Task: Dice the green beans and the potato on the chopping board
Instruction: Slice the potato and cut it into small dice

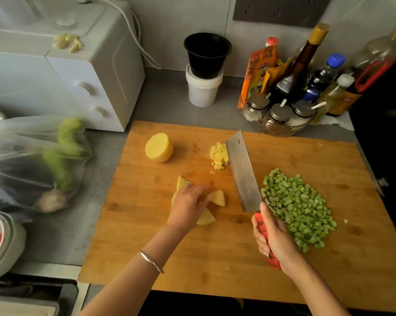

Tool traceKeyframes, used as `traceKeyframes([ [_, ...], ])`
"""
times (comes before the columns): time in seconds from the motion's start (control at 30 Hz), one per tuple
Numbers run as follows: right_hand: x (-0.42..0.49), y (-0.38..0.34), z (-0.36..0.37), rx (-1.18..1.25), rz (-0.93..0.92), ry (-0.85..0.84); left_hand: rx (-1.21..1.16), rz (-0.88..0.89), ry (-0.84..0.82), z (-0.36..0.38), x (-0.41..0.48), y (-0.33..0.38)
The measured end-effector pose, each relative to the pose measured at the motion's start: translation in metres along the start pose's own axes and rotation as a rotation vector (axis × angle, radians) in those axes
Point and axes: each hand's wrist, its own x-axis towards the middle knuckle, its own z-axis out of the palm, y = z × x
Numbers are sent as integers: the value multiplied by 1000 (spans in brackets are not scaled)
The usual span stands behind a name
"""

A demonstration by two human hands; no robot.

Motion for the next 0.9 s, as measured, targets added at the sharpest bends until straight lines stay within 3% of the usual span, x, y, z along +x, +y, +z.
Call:
traceKeyframes([
  [0.07,0,1,-1,-19,-12,-7,91,-43,71,-11,-1,-14],
  [0.2,1,4,2,-38,-16,-21,239,-271,-76,-26,11,-27],
  [0.3,3,4,3,-34,-16,-28,242,-255,-113,-30,28,-25],
  [0.5,1,-1,-3,-37,-27,-10,39,-216,7,-32,48,-9],
  [0.6,0,-2,-8,-30,-31,5,-126,-324,-18,-21,52,1],
  [0.67,0,-1,-10,-30,-33,13,-79,-365,-54,-12,47,-1],
  [0.9,0,6,-13,-29,-21,10,275,-142,-104,5,-4,-6],
])
